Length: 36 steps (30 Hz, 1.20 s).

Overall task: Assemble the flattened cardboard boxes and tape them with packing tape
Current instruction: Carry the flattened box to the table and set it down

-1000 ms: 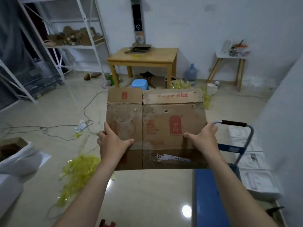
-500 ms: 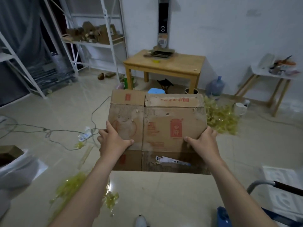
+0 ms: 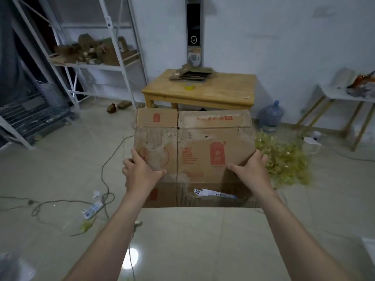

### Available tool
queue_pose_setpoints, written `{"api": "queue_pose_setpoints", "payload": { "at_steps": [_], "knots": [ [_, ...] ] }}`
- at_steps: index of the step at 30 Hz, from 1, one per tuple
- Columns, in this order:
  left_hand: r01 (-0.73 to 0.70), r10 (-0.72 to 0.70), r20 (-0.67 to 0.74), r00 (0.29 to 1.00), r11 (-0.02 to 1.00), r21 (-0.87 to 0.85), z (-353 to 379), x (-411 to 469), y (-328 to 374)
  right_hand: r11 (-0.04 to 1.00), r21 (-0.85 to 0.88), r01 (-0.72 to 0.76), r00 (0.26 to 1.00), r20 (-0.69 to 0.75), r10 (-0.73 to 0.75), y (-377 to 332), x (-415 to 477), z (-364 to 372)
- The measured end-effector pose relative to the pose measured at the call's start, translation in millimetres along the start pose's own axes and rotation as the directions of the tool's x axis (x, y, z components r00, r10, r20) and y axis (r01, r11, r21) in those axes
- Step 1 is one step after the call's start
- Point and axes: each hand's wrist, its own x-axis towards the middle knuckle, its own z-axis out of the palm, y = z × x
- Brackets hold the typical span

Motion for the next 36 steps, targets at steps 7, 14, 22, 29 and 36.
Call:
{"api": "queue_pose_setpoints", "payload": {
  "at_steps": [7,14,22,29,36],
  "knots": [
    [-0.006,0.006,-0.007,1.0,1.0,0.002,68,198,48,1.0,-0.009,-0.011,1.0,0.007,0.011,-46,190,94],
    [0.022,-0.021,-0.071,0.997,0.999,0.024,90,396,104,1.0,0.005,-0.016,0.997,0.078,0.016,-135,377,180],
    [0.056,-0.053,-0.113,0.992,0.998,0.025,101,592,109,1.0,-0.009,0.013,0.989,0.147,-0.012,-226,531,296],
    [0.012,-0.01,-0.044,0.999,0.999,0.032,115,788,113,1.0,-0.002,-0.015,0.992,0.128,0.015,-300,653,414],
    [-0.074,0.073,0.024,0.997,0.996,0.048,119,979,152,0.994,0.004,-0.106,0.992,0.074,0.105,-381,780,491]
  ]
}}
